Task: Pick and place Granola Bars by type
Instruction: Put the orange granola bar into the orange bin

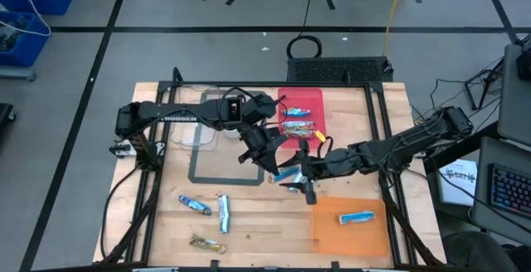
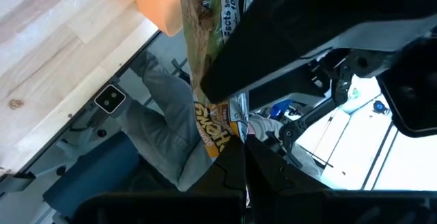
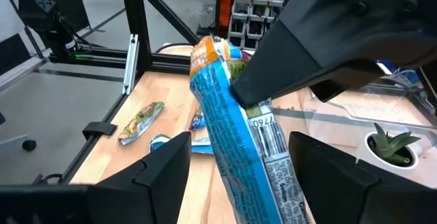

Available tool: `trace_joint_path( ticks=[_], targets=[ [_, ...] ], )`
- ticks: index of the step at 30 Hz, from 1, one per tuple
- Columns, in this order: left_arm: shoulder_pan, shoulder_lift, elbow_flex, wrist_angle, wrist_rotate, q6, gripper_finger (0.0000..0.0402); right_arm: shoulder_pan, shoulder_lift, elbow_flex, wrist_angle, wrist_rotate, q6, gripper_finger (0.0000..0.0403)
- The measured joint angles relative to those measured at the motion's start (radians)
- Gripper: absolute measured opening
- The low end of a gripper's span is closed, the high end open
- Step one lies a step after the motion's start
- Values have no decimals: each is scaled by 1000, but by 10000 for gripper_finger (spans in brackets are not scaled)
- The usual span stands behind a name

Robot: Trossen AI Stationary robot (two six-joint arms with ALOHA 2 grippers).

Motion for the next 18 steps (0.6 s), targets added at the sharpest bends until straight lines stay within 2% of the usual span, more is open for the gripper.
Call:
trace_joint_path(
  ticks=[5,18],
  targets=[
    [0,0,0,0,-1,0,1,0,0,0,0,0,-2,214],
    [2,0,0,0,-1,-1,2,0,0,0,0,0,-10,107]
  ],
)
